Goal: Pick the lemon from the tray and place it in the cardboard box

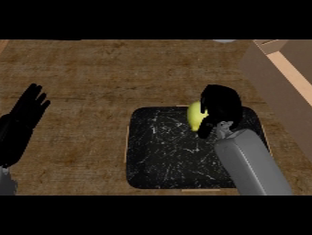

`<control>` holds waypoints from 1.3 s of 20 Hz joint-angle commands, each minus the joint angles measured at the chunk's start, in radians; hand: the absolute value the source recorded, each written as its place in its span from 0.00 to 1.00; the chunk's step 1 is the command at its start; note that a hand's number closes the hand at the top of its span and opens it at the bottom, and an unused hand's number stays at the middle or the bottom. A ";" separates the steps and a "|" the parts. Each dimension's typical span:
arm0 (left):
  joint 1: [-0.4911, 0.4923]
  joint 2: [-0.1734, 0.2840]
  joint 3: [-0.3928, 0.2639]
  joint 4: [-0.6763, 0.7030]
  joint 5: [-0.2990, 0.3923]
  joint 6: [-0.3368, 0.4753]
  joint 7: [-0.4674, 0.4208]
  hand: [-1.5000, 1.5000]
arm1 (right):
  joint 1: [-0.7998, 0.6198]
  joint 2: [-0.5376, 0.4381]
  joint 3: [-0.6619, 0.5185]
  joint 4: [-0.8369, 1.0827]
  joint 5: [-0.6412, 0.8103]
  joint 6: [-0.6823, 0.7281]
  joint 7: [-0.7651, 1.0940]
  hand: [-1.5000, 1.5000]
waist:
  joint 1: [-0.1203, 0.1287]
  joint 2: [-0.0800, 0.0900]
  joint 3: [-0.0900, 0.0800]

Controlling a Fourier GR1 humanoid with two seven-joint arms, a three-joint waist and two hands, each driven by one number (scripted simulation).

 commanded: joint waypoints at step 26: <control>0.031 -0.003 0.065 -0.020 -0.002 -0.054 0.014 0.50 | -0.436 -0.285 -0.340 -0.115 0.095 0.087 0.097 1.00 | -0.018 -0.008 0.000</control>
